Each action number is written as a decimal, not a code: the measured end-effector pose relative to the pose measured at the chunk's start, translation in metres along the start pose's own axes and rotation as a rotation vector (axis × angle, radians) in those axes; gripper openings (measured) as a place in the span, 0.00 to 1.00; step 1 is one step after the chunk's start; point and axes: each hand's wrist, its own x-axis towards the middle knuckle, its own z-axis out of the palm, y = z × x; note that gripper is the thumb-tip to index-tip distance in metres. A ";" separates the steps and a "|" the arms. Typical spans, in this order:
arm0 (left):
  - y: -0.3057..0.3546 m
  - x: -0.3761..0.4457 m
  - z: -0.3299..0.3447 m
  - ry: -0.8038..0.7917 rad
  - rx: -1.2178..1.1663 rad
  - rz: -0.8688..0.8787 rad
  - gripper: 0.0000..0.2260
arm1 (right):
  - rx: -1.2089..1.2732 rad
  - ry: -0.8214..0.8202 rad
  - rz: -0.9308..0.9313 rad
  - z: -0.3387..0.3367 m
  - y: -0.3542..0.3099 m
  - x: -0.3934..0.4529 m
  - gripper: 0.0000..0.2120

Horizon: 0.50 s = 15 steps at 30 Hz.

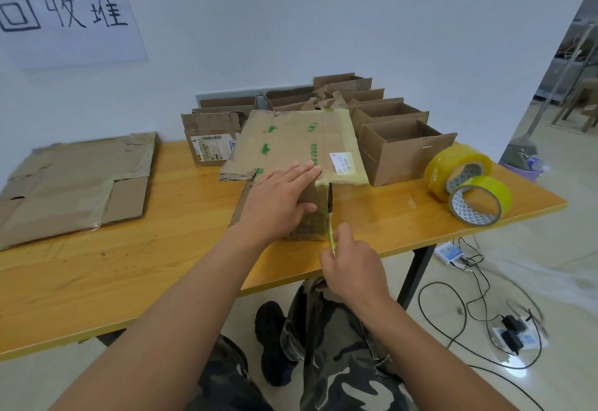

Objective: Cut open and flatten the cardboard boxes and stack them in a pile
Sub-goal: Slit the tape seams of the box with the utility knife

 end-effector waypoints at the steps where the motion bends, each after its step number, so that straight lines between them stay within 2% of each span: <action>1: 0.000 0.000 0.000 0.001 0.002 -0.001 0.30 | 0.017 -0.011 0.001 0.001 0.002 -0.002 0.05; 8: 0.000 0.001 0.003 0.013 -0.005 -0.016 0.30 | 0.105 0.000 0.022 0.010 0.004 -0.003 0.04; 15: -0.001 0.003 0.004 0.011 -0.029 -0.027 0.30 | 0.244 -0.115 0.145 0.010 0.014 0.001 0.07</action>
